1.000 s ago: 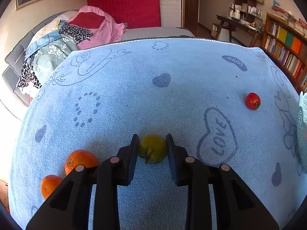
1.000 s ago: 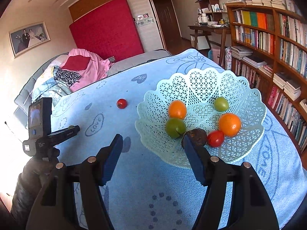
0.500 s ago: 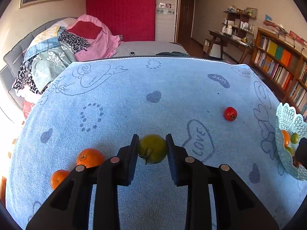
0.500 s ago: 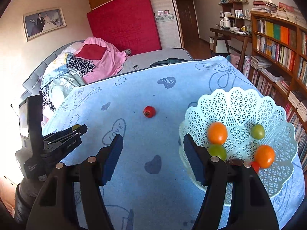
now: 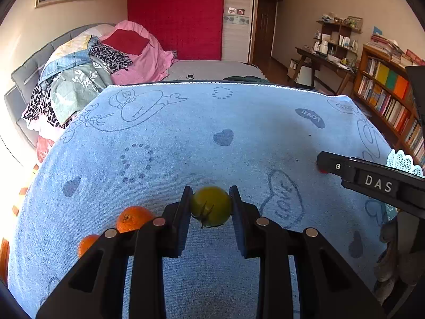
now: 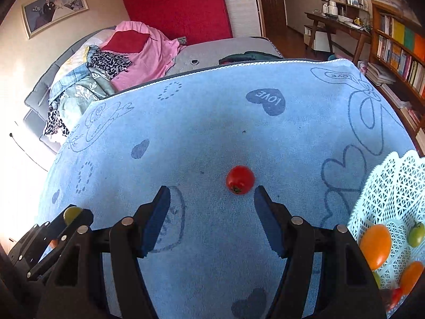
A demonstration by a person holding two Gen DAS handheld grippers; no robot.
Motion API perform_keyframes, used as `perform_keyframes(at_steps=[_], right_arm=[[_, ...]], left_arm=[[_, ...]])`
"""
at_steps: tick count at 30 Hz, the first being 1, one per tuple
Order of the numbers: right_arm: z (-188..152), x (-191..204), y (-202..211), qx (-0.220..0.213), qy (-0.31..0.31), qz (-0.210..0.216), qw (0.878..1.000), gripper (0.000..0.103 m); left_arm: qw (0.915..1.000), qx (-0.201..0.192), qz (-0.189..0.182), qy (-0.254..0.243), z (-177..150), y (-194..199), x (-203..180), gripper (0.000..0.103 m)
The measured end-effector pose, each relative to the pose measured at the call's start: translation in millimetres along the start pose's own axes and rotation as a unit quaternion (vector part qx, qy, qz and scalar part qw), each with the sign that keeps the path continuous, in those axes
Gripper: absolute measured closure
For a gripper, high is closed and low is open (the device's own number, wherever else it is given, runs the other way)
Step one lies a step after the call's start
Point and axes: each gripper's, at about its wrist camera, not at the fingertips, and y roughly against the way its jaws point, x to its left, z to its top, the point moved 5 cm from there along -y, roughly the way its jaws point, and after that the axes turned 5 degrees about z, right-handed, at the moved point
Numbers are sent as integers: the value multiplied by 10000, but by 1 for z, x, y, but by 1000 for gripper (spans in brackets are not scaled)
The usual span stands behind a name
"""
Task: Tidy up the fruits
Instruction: 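Grasp the red cherry tomato with the right tool while the left holds the green tomato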
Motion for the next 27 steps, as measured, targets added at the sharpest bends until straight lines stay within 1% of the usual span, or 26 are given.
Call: perform_keyframes(at_steps=[5, 7, 8, 10, 12, 15, 18, 27], right_arm=[[7, -9, -25, 97, 58, -346, 9993, 38], [6, -12, -33, 162, 50, -454, 9988, 46], [5, -14, -37, 195, 20, -483, 9986, 47], [1, -19, -43, 272, -17, -532, 9982, 56], [-1, -19, -43, 222, 85, -636, 9977, 60], [-1, -18, -42, 193, 216, -716, 9970, 75], [-2, -15, -38, 183, 195, -635, 9976, 75], [-1, -2, 4, -184, 115, -398, 9990, 75]], left_arm=[[10000, 50, -38, 70, -1, -2, 1, 74], [9999, 53, -58, 77, -1, -2, 1, 74], [9999, 56, -62, 75, -1, -2, 1, 74], [9999, 64, -69, 89, -1, -2, 2, 74], [9999, 80, -67, 105, -1, -3, 3, 74], [9999, 90, -72, 99, -2, -4, 2, 74], [9999, 80, -73, 93, -2, -4, 2, 74], [9997, 109, -202, 107, -2, -5, 2, 74]])
